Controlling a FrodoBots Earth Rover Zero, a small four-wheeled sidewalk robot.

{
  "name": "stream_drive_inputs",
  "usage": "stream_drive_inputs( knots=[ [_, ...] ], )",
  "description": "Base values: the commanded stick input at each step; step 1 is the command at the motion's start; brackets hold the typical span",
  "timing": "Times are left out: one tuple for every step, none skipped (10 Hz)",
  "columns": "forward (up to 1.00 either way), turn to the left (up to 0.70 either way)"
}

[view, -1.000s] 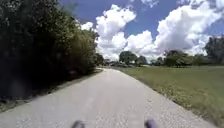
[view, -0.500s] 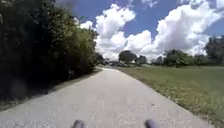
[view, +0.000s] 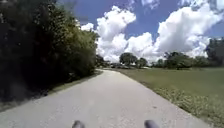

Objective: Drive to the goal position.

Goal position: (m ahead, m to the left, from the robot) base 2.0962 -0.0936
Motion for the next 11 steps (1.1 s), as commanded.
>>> stream_drive_inputs(
  knots=[
    [0.5, 0.0],
    [0.5, 0.0],
    [0.5, 0.0],
    [0.5, 0.0],
    [0.5, 0.0],
    [0.5, -0.21],
    [0.5, -0.25],
    [0.5, -0.25],
    [0.5, -0.21],
    [0.5, 0.0],
    [0.5, 0.0]
  ],
)
